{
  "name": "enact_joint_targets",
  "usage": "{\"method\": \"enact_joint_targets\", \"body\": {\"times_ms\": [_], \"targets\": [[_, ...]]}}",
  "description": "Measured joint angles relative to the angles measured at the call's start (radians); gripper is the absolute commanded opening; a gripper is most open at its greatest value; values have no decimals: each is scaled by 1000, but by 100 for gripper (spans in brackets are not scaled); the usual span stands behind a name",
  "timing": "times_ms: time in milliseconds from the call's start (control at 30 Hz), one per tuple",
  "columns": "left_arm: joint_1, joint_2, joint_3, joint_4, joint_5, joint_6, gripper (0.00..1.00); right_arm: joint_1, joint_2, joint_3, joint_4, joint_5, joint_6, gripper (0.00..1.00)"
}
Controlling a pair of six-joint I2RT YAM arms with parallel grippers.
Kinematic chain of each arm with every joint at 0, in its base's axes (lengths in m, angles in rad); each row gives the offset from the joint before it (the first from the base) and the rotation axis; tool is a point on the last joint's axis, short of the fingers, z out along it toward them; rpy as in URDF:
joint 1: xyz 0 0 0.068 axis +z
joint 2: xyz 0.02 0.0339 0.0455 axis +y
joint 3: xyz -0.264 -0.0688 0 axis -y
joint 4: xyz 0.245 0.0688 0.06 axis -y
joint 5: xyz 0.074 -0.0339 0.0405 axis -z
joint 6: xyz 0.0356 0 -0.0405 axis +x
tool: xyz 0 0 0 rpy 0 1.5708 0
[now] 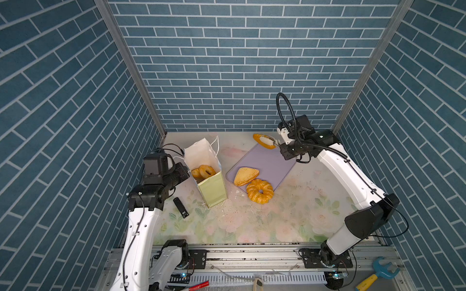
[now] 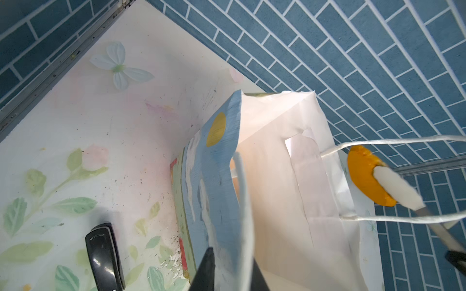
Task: Place the fake bread into the paper bag
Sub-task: 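Lift the croissant and carry it over the bag mouth with the right gripper, then open the tongs with the right gripper to drop the croissant into the bag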
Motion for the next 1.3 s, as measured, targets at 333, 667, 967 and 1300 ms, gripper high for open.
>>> {"method": "enact_joint_targets", "body": {"times_ms": [333,667,967,1300], "targets": [[0,4,0,8,16,11,22,218,-67,336,-20,-19,-46,16],[0,9,0,14,34,10,22,502,70,562,-120,29,-172,17],[0,9,0,31,43,0,22,592,188,583,-167,92,-144,17],[0,10,0,31,48,-5,22,612,322,600,-173,163,-34,19]]}}
